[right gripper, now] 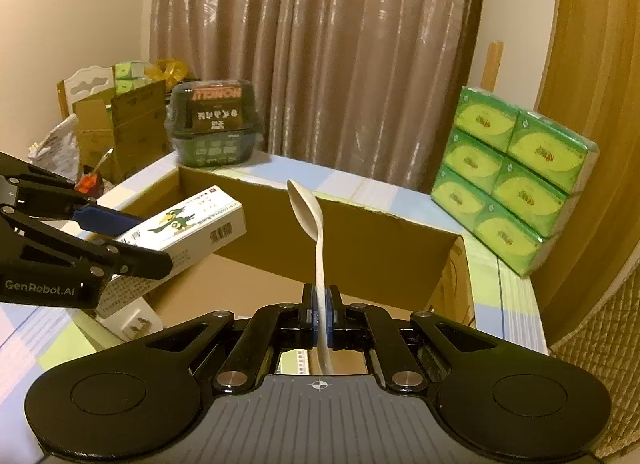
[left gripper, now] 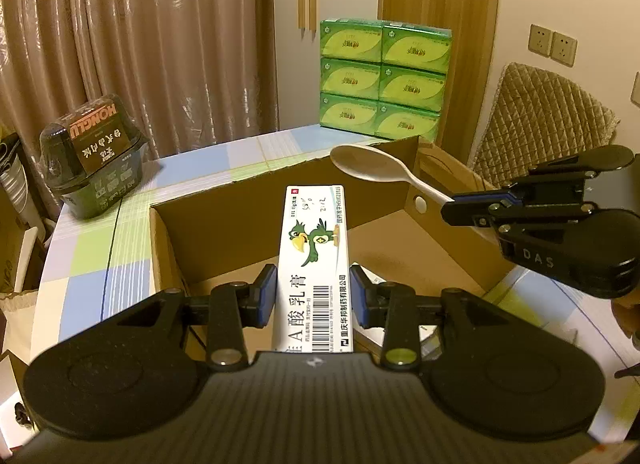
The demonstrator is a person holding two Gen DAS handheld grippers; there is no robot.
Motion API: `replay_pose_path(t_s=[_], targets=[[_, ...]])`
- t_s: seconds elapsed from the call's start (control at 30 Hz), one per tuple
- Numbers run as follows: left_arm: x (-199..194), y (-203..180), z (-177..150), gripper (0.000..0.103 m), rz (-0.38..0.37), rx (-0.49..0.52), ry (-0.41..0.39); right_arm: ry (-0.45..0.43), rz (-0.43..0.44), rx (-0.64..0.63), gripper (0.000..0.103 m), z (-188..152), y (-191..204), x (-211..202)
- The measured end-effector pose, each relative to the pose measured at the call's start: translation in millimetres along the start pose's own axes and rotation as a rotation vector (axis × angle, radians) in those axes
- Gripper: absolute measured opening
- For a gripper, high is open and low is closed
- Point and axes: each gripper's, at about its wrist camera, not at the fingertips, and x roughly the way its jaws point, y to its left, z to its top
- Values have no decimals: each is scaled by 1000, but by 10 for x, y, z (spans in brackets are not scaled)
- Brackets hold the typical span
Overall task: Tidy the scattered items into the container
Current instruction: 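Carry the spoon and vitamin A box over the cardboard box, then open both grippers to drop the spoon and vitamin A box inside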
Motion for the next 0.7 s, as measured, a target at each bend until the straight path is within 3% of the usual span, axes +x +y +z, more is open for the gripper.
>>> replay_pose_path(t_s=[0.1,0.17,0.7], targets=[[72,7,5,33,11,-8,-11,0,-4,4,1,-14,-25,31],[103,33,3,46,22,-27,-21,3,-4,7,1,-19,-39,44],[-62,119,-153,46,32,-47,-28,-15,-1,-5,2,-15,-37,85]])
